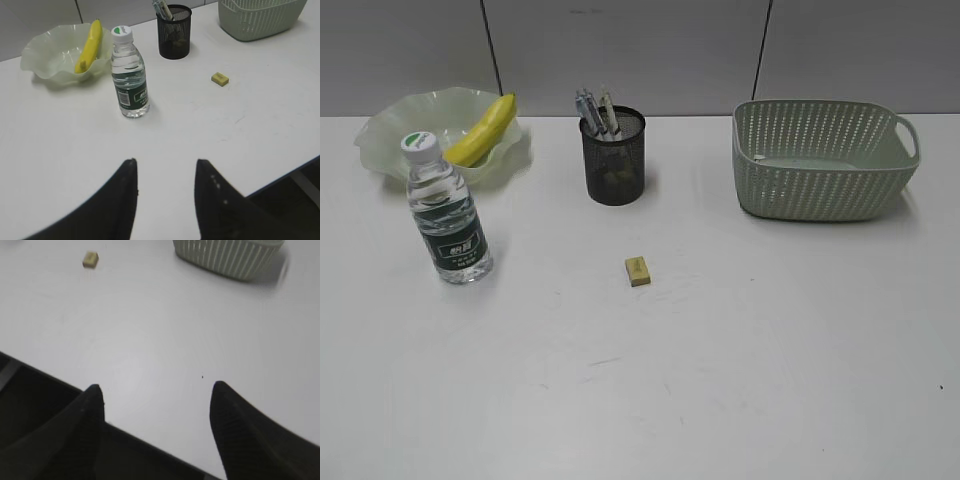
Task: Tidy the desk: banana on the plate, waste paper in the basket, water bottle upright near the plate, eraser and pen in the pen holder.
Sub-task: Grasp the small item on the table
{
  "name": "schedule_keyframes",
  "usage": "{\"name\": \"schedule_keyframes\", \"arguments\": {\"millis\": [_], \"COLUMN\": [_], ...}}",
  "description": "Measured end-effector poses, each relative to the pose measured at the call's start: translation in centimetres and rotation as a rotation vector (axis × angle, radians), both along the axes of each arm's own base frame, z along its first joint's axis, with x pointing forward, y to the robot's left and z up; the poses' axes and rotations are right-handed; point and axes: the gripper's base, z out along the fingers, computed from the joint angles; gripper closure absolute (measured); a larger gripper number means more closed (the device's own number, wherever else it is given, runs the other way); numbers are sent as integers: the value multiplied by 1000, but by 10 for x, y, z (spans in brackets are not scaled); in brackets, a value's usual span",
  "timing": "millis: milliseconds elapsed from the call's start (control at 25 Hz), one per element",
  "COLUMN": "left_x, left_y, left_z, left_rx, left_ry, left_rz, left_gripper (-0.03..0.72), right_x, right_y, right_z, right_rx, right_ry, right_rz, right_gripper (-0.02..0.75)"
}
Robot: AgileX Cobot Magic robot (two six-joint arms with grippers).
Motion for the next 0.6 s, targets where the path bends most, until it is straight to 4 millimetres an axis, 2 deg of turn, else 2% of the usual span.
{"name": "schedule_keyframes", "arguments": {"millis": [120, 280, 400, 600], "left_x": [0, 11, 37, 111], "left_y": [0, -6, -20, -61], "left_z": [1, 18, 31, 33], "left_rx": [-1, -46, -61, -50], "left_ry": [-5, -83, -105, 25], "left_rz": [0, -2, -6, -13], "left_gripper": [398, 398, 398, 398], "right_x": [-13, -12, -12, -13], "right_y": [-7, -5, -3, -3], "right_z": [-6, -8, -8, -8], "right_rx": [83, 93, 92, 93], "right_ry": [-107, -122, -128, -133], "right_rz": [11, 40, 60, 66], "right_gripper": [213, 213, 213, 213]}}
